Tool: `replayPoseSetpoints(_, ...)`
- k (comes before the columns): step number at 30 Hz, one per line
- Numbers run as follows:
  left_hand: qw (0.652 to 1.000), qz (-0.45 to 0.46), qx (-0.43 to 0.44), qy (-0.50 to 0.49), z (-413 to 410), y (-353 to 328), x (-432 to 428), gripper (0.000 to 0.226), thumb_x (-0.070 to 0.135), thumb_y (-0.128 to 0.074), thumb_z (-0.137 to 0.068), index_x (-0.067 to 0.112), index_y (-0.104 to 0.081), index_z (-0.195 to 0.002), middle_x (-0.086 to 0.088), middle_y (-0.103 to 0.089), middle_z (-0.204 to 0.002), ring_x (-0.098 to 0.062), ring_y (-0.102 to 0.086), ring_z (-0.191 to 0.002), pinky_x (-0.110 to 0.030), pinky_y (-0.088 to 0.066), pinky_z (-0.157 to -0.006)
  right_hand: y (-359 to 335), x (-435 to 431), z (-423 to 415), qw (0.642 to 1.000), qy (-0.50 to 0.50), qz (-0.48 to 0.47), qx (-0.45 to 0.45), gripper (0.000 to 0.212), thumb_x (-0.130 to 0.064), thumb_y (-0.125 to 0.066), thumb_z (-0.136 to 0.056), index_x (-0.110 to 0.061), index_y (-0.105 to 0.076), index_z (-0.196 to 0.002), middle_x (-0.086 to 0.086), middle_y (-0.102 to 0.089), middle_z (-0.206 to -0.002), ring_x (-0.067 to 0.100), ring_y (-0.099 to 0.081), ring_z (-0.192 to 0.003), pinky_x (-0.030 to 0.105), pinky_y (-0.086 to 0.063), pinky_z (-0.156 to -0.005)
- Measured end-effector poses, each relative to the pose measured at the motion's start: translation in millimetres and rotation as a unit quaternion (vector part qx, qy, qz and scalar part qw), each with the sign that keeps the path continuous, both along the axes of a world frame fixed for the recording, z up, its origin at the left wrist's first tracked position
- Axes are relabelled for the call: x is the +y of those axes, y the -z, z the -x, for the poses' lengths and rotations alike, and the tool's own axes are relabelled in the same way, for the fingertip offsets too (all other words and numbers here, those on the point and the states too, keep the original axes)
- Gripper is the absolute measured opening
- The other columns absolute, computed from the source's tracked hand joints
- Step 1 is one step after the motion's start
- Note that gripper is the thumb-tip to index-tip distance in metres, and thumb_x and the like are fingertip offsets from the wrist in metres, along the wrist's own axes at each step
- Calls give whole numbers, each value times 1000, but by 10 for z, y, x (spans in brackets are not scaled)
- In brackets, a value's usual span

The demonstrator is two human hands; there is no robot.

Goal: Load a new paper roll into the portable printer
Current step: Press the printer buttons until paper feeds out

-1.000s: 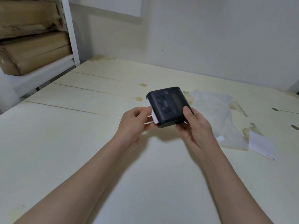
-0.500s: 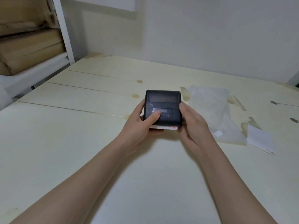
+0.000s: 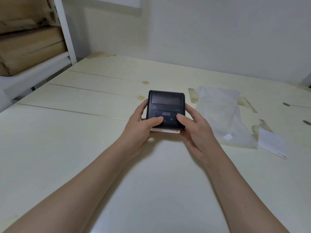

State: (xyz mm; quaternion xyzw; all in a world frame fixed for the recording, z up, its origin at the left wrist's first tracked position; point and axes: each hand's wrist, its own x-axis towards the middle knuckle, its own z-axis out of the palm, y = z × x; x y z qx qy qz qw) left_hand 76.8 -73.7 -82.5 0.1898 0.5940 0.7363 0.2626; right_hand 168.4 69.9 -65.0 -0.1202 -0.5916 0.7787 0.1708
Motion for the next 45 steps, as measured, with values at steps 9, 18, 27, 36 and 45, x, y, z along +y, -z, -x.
replayPoseSetpoints(9,1000,-5,15,-6,-33,-39,-27,80,9,-70,-77,36,-39,-145,-9,-75,-114,-31,-72,-103,-53,-49,-103,-23,-29,-26,1000,2,-1,13,49,1,-54,-92,-15,-48,-138,20,-68,-119,38,-65,-110,45,-53,-95)
replayPoseSetpoints(18,1000,-6,1,-14,-44,-50,-23,80,9,-70,-76,37,-40,-145,-10,-75,-114,-31,-73,-102,-52,-49,-103,-2,-16,-17,1000,-1,-9,14,52,-1,-57,-90,-16,-45,-140,21,-67,-121,38,-64,-112,51,-49,-99)
replayPoseSetpoints(27,1000,-10,-3,-10,-50,-48,-23,80,8,-70,-76,36,-40,-145,-11,-74,-115,-34,-72,-104,-53,-48,-104,-10,-23,-25,1000,2,-10,10,52,1,-55,-91,-16,-45,-140,20,-68,-120,36,-66,-110,43,-53,-94)
replayPoseSetpoints(36,1000,-10,-2,-14,-54,-69,-28,80,8,-69,-76,36,-40,-145,-10,-75,-114,-32,-72,-103,-52,-49,-103,-16,-27,-24,1000,6,-14,5,53,1,-56,-91,-17,-45,-140,18,-69,-118,34,-67,-108,40,-54,-91)
replayPoseSetpoints(45,1000,-9,1,-17,-52,-64,-25,79,7,-69,-77,36,-41,-144,-9,-76,-110,-30,-73,-101,-52,-49,-102,-2,-21,-22,1000,1,-12,11,52,1,-56,-91,-16,-45,-140,19,-69,-120,35,-67,-109,44,-53,-93)
